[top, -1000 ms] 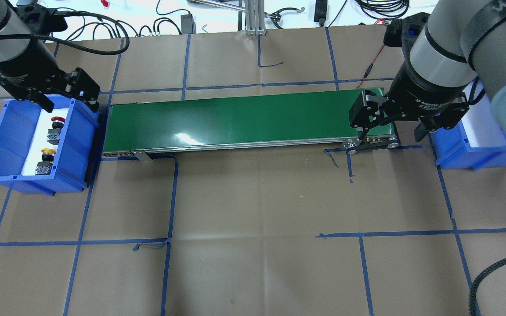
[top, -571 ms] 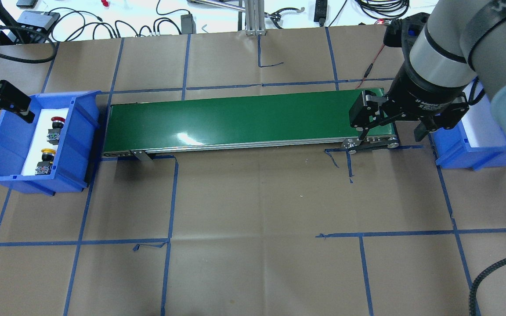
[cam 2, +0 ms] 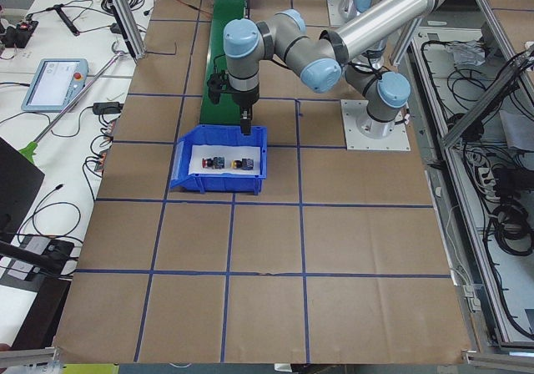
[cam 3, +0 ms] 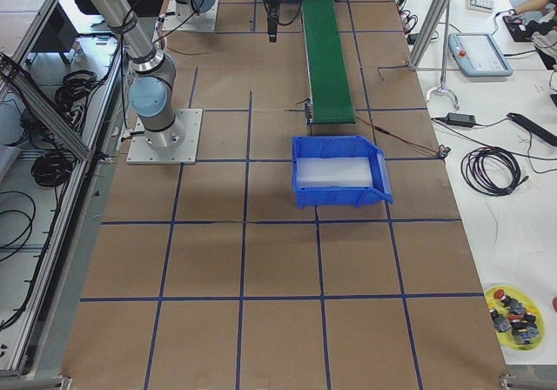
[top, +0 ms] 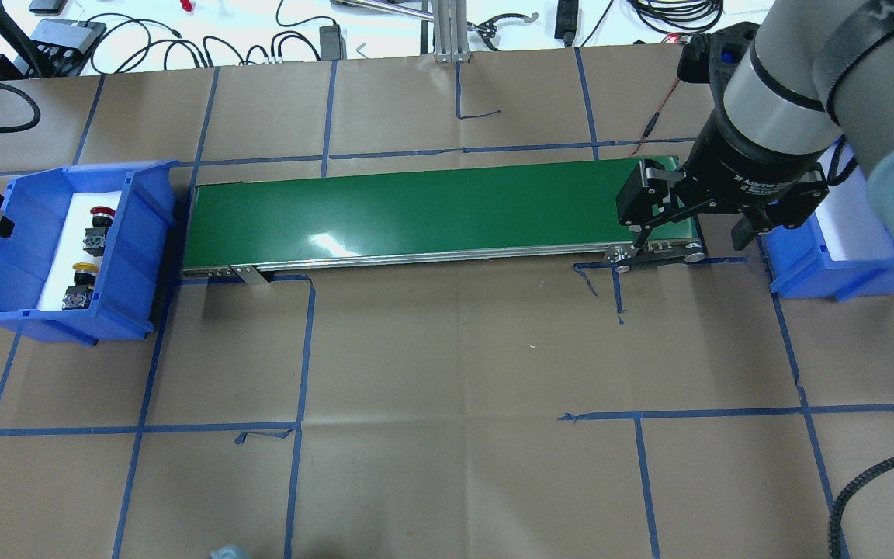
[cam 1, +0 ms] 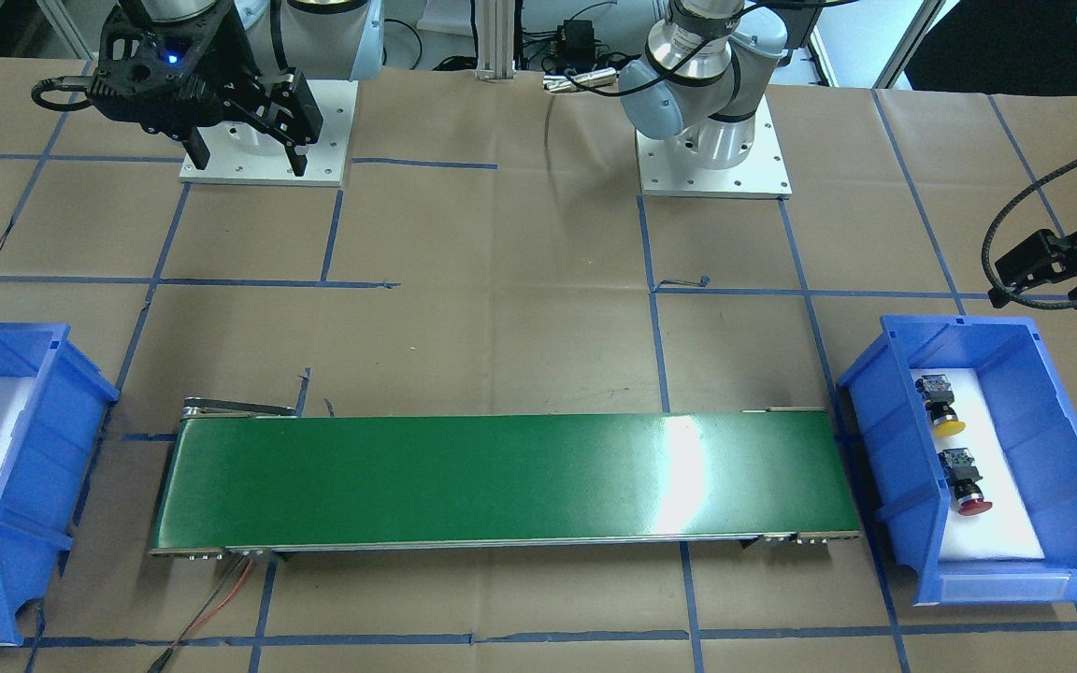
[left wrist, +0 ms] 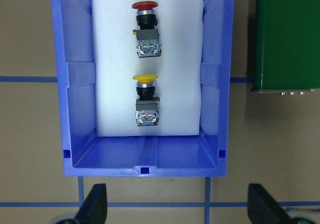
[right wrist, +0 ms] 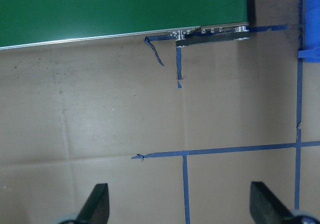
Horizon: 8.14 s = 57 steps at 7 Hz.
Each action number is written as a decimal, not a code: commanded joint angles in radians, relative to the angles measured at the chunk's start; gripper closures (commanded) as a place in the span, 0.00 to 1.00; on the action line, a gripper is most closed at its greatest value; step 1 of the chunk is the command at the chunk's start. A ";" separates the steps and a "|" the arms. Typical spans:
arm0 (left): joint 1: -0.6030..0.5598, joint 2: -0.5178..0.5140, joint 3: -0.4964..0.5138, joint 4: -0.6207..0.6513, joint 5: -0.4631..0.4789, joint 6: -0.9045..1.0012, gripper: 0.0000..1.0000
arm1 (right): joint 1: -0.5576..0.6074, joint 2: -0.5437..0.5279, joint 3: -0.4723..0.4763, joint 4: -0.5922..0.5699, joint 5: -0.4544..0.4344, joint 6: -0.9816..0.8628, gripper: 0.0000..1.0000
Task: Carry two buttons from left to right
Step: 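Move the left gripper over the blue bin above the yellow button, then lower the left gripper and grasp the yellow-capped button, then lift the yellow button and carry it over the conveyor, then lower the yellow button onto the belt and open the left gripper, then move the left gripper back over the blue bin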
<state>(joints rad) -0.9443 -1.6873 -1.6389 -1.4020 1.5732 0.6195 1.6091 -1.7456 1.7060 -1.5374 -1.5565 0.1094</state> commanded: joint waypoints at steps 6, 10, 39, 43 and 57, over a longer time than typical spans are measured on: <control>0.016 -0.133 -0.263 0.465 -0.013 0.009 0.01 | 0.000 0.000 0.003 -0.001 -0.001 -0.001 0.00; 0.007 -0.189 -0.265 0.515 -0.013 0.011 0.01 | 0.000 0.000 0.003 -0.001 0.001 -0.001 0.00; -0.467 -0.264 -0.002 0.202 0.002 -0.369 0.86 | 0.000 0.000 0.012 0.005 0.001 0.001 0.00; -0.470 -0.321 -0.010 0.267 0.001 -0.346 0.85 | 0.000 0.000 0.012 0.002 0.001 0.001 0.00; -0.404 -0.107 0.157 0.014 0.002 -0.339 0.00 | 0.000 0.001 0.012 -0.004 0.003 0.001 0.00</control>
<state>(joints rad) -1.3812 -1.7962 -1.4934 -1.3664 1.5766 0.2718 1.6091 -1.7447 1.7181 -1.5412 -1.5545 0.1104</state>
